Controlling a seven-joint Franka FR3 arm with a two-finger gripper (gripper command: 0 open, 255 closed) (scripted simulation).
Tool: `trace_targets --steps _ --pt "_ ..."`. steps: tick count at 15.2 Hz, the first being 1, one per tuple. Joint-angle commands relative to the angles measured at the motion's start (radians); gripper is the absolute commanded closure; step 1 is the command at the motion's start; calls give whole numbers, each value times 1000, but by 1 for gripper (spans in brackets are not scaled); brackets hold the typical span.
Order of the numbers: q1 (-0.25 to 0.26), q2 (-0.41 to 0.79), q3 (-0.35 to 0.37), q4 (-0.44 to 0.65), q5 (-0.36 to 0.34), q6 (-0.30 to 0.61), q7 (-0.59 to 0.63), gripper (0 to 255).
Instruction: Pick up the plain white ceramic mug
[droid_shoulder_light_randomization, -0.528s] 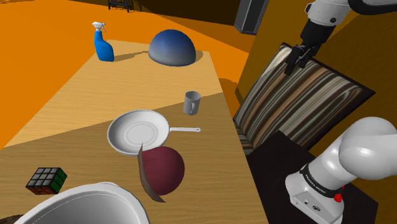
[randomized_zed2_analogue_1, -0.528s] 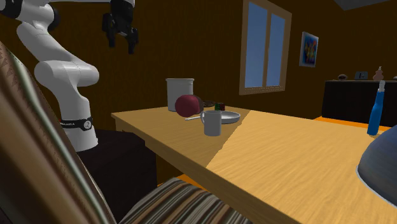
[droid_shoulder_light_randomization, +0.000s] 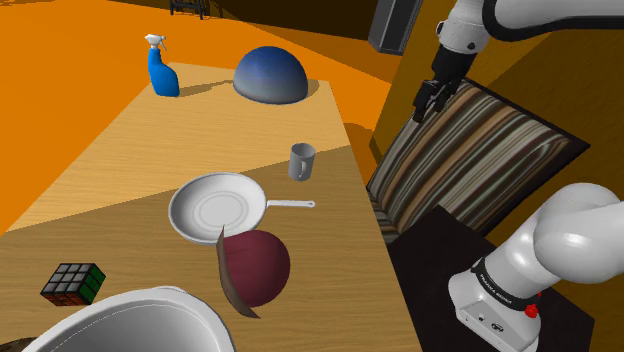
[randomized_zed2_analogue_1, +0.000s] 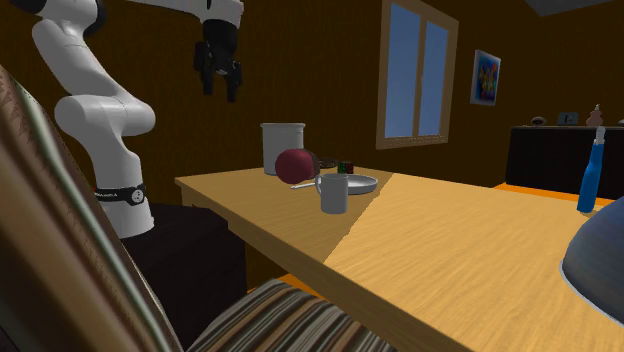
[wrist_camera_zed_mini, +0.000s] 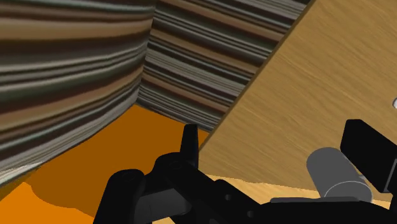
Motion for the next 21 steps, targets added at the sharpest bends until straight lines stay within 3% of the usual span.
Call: trace_targets --steps 1,11,21 --pt "14 68 6 10 12 55 -2 0" --pt "62 442 17 161 58 260 -55 0" --pt "97 818 51 424 97 355 -113 0"
